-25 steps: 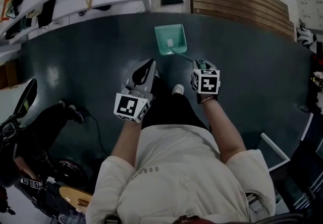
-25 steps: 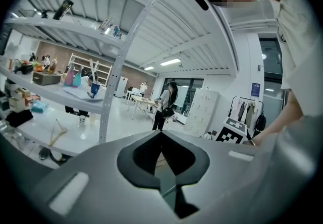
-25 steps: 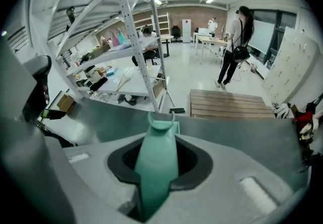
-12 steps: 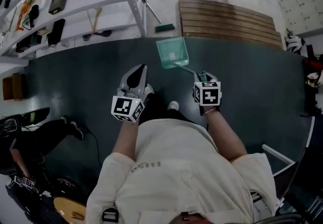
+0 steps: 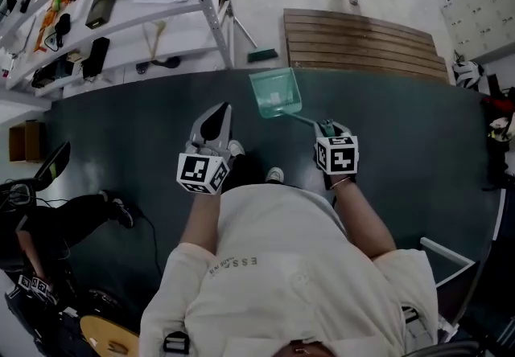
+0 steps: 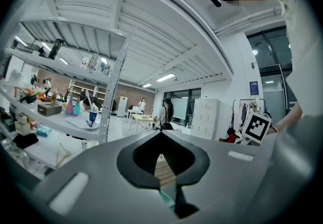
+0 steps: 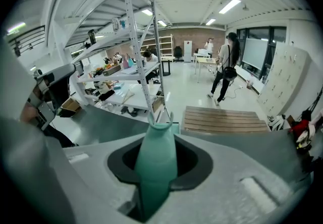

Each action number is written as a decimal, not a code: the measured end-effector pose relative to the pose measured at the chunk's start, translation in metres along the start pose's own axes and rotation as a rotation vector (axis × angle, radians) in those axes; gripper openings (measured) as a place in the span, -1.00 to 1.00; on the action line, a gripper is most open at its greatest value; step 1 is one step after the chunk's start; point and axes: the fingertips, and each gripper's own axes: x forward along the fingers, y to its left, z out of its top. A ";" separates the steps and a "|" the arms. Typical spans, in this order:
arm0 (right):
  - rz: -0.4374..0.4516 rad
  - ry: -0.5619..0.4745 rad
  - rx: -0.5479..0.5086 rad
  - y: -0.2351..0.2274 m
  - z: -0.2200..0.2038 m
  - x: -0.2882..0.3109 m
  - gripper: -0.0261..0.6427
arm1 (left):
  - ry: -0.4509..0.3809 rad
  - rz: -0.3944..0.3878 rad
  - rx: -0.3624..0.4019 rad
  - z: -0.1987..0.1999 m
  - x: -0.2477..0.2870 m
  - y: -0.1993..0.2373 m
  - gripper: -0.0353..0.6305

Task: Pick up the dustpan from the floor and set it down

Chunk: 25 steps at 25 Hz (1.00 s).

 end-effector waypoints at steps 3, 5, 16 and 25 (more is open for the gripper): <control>0.005 0.020 0.003 0.004 -0.006 0.004 -0.70 | 0.006 0.006 -0.003 0.000 -0.001 0.004 -0.85; 0.009 0.033 0.003 0.003 -0.006 0.008 -0.70 | 0.007 0.014 -0.010 0.001 0.003 0.006 -0.85; 0.026 0.159 -0.003 0.018 -0.011 0.078 -0.70 | 0.119 0.020 -0.085 -0.042 0.026 0.040 -0.85; 0.004 0.231 -0.008 0.043 -0.016 0.189 -0.70 | 0.182 0.032 -0.131 -0.099 0.055 0.094 -0.85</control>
